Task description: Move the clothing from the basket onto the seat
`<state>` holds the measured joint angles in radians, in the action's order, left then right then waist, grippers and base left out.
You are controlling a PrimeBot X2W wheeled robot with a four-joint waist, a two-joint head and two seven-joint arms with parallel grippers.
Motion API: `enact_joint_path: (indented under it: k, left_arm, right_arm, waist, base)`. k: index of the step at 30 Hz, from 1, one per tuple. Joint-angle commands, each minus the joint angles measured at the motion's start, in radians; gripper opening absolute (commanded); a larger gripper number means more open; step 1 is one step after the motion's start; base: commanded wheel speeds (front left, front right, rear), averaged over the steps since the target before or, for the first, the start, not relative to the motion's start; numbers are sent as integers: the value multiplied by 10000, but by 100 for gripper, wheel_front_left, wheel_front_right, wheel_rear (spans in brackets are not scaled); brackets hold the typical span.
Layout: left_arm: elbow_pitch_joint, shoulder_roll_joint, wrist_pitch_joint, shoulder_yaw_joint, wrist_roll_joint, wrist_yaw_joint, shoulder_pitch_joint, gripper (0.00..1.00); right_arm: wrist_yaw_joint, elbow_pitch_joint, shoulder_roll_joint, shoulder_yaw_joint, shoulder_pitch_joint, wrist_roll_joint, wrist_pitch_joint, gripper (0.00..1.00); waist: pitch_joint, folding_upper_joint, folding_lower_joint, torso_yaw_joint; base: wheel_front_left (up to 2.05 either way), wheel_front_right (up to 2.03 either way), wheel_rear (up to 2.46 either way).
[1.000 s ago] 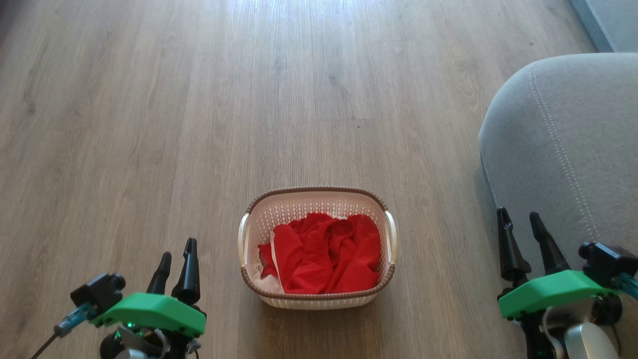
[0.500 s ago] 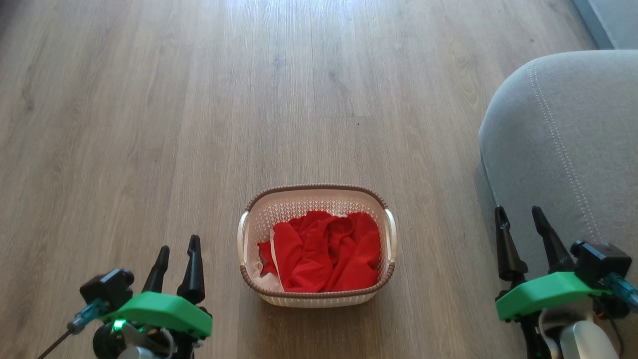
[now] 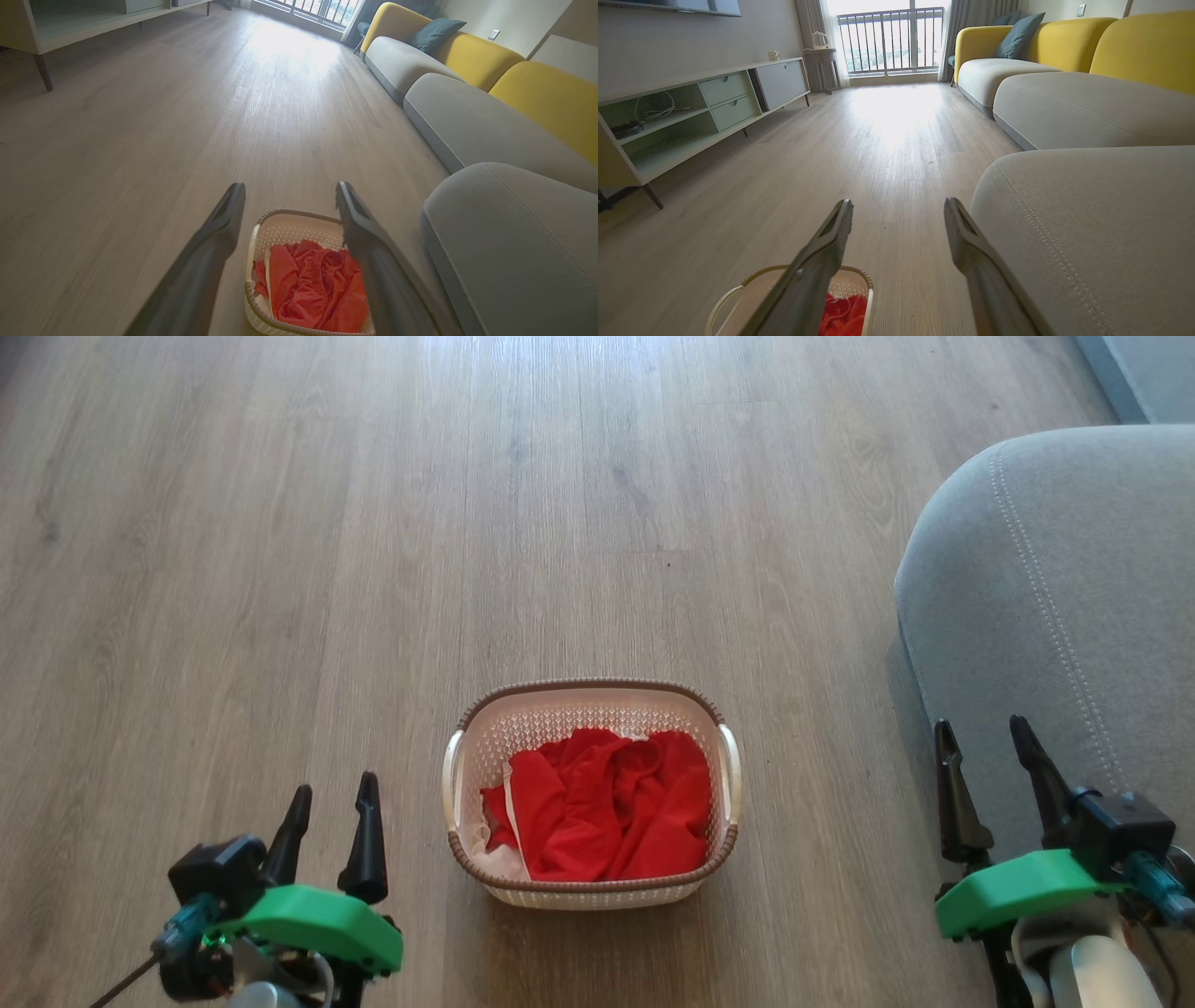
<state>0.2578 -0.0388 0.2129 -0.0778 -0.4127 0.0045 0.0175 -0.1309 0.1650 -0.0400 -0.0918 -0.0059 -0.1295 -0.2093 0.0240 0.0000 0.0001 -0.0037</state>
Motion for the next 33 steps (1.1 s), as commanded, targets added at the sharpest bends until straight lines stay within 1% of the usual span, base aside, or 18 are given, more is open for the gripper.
enact_joint_path:
  k: [1, 14, 33]
  left_arm:
    - [-357, -105, 118, 279, 233, 83, 391, 100]
    - [-351, -114, 488, 458, 1651, 124, 436, 100]
    - [-188, -114, 488, 642, 1603, 79, 517, 100]
  right_arm:
    - [2, -410, -99, 166, -128, 246, -152, 100]
    - [2, -453, -103, 181, -83, 1621, -525, 100]
    - [2, -348, -102, 140, -131, 1347, -525, 100]
  waist:
    - [-2, 0, -1, -2]
    - [45, 0, -1, -1]
    - [164, 0, -1, -26]
  base:
    - [0, 0, 0]
    - [0, 0, 0]
    - [0, 0, 0]
